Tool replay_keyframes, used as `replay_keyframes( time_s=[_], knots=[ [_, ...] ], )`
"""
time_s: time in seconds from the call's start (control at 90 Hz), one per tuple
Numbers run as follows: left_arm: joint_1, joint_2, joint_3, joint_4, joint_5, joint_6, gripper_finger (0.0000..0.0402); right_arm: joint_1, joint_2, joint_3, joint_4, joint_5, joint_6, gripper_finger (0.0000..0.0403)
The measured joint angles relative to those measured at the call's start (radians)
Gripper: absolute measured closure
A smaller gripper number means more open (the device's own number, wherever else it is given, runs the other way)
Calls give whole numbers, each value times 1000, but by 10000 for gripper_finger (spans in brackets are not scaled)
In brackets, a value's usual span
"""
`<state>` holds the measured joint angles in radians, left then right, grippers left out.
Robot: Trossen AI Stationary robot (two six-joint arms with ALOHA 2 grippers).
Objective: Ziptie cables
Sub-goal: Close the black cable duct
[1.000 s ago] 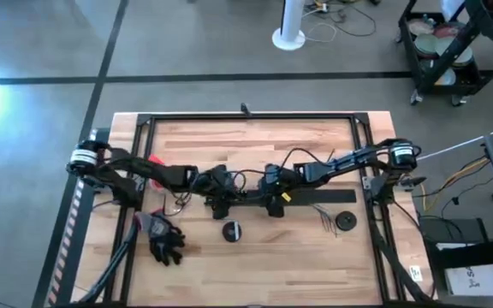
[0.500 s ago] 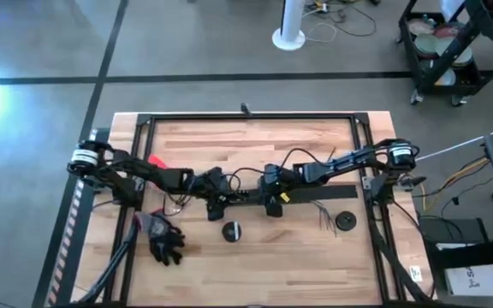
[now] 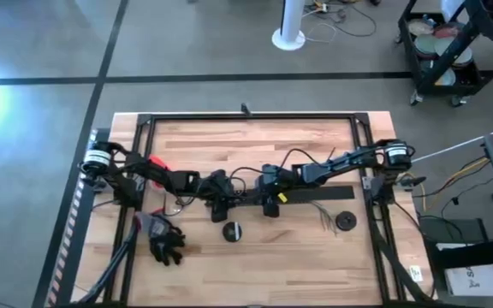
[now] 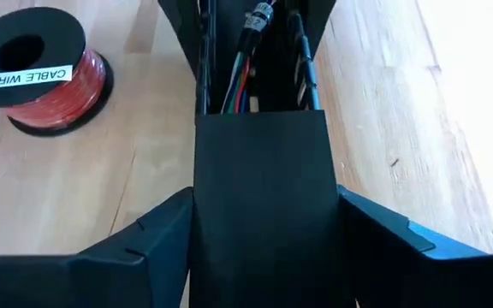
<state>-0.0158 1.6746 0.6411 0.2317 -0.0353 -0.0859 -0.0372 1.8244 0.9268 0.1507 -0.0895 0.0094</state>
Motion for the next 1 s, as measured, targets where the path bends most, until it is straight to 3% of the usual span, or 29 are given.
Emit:
replay_keyframes(
  time_s=[0.3,0.8,1.0],
  knots=[
    [0,-1,0,0,-5,5,171,-3,7,14,5,-55,-45,175],
    [-3,1,-3,30,-4,1,171,-28,-4,23,-97,21,67,177],
    [-3,1,-6,43,0,-4,171,-25,-2,17,-50,-59,36,181]
  ],
)
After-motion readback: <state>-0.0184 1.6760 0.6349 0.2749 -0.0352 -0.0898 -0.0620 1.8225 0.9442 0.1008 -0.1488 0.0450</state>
